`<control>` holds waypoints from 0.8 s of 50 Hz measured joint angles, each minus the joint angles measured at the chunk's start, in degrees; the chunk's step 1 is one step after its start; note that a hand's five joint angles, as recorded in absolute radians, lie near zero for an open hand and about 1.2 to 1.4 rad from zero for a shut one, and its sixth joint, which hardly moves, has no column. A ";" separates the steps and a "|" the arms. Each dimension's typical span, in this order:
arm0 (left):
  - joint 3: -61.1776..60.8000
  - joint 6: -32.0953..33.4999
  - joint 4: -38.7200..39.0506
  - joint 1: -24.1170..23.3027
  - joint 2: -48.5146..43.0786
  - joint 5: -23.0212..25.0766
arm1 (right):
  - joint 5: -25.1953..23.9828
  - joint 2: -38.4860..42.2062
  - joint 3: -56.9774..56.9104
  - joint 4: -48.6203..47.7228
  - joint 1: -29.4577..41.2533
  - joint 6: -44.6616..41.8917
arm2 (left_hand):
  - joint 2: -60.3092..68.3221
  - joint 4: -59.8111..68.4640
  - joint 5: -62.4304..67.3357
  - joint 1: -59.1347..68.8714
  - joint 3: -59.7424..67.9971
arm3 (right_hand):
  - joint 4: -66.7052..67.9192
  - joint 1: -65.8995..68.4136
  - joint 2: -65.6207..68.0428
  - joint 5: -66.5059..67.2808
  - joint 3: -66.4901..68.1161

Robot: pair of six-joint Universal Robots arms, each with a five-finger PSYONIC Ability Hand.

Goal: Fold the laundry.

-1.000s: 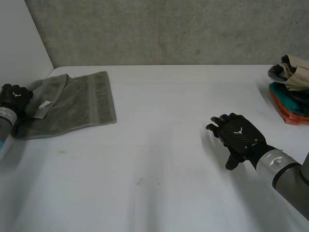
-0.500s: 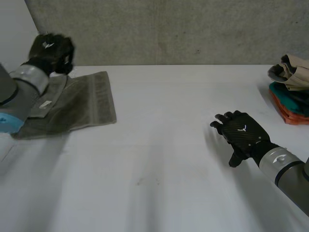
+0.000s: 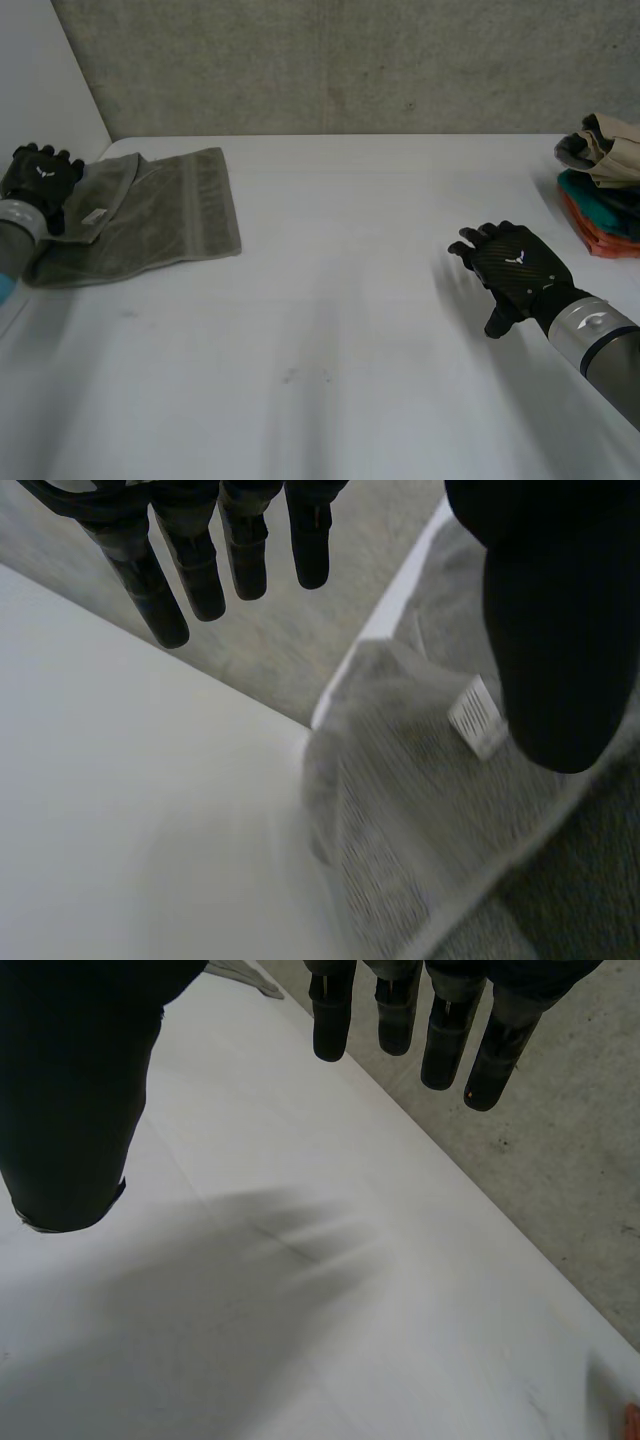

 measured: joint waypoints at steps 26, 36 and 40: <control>16.30 -0.98 -1.50 5.02 -15.26 6.38 | -0.73 0.11 -0.16 -0.12 0.05 -0.09 | 13.65 14.23 14.16 14.34 13.79 | 0.00 0.00 0.00 0.00 0.00; 18.87 -1.02 -1.75 4.71 -18.01 6.15 | -0.67 0.27 -0.24 -0.16 0.05 -0.10 | 40.95 40.32 39.30 42.99 40.94 | 0.00 0.00 0.00 0.00 0.00; 18.46 -0.90 -1.59 4.59 -17.92 5.50 | -0.65 0.36 -0.25 -0.17 0.05 -0.10 | 52.56 52.87 50.20 51.44 52.31 | 0.00 0.00 0.00 0.00 0.00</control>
